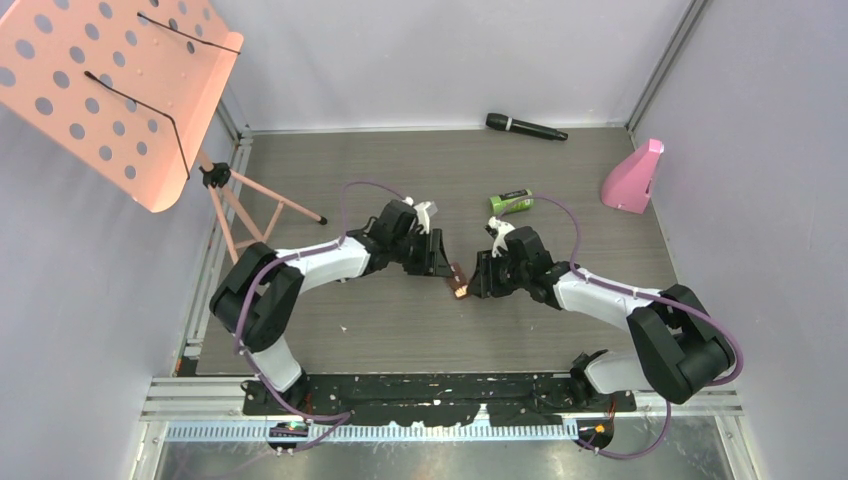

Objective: Sort the pills into containers
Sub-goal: Adjust the pill container at the center of the board.

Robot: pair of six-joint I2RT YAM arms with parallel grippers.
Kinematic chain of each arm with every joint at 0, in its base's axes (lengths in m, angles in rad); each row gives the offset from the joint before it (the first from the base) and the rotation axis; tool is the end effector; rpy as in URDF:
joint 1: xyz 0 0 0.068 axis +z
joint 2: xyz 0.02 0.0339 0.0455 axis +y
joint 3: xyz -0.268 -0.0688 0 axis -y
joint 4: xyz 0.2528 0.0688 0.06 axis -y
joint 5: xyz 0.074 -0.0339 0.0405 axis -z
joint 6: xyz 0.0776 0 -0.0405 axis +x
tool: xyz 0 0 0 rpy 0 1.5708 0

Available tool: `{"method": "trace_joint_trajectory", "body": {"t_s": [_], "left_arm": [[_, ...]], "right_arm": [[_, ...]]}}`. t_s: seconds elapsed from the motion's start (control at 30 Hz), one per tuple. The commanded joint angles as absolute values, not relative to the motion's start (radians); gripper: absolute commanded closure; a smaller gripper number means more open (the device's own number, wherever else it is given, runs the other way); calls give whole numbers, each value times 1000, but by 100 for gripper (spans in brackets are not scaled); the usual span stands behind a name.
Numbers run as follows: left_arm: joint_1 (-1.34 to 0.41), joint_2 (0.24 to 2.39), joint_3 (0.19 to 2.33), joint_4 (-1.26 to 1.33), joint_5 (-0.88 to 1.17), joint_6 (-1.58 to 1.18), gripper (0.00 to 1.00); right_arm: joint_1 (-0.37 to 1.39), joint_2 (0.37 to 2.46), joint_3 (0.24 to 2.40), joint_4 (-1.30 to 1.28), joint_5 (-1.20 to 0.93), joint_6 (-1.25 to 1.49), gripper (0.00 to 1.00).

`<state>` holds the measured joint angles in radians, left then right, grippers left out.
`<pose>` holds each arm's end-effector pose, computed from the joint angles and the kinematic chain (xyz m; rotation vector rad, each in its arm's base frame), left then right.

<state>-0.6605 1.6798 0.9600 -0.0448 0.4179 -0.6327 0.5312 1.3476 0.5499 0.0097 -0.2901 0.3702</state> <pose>0.2834 -0.2601 0.1580 0.2636 2.5238 -1.0770 0.2343 0.1634 0.1306 -0.3443 2.4307 0.7627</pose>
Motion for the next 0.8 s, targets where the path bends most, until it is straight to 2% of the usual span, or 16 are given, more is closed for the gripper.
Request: {"method": "trace_joint_trajectory", "body": {"t_s": [0.0,0.27,0.77], "left_arm": [[-681,1727,969,5,376,-719,54],[-709,1742,943,-70,260,-844,54],[-728,1772,919,69,223,-1044,54]], "right_arm": [[536,1344,553,8,-278,384,57],[541,1345,537,9,-251,397,58],[557,1357,516,56,-234,458,58]]}}
